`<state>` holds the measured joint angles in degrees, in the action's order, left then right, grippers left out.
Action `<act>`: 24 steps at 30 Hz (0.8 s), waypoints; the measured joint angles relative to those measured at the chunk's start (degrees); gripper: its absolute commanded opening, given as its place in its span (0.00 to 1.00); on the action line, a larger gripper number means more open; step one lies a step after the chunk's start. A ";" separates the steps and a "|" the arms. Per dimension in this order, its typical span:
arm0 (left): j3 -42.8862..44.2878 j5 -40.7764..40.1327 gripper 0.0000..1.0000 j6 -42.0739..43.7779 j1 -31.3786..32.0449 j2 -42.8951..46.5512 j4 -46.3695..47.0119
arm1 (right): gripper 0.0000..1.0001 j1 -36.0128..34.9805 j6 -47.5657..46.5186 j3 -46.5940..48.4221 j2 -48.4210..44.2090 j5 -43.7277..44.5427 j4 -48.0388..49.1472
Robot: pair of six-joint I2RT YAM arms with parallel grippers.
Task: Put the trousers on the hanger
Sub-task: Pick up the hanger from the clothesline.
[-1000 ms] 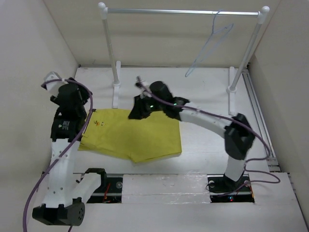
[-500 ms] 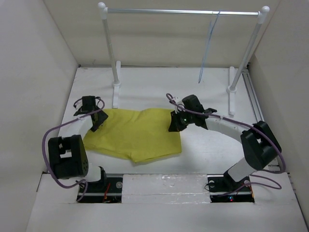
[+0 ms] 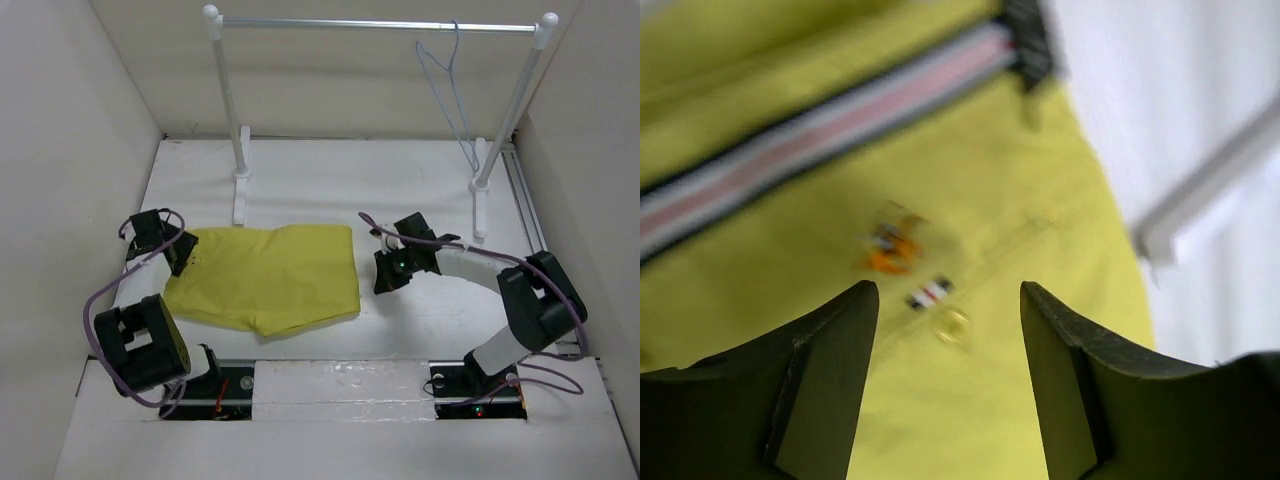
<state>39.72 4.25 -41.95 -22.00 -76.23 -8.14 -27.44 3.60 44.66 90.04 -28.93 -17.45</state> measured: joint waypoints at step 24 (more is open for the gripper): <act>23.32 2.86 0.13 6.21 46.84 -1.64 0.61 | 0.90 27.08 -21.03 78.99 -1.31 13.22 -16.13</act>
<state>63.05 7.11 -35.75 24.84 -77.87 -7.53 -0.36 -17.43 123.66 88.73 -15.70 -33.58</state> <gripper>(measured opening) 0.114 0.891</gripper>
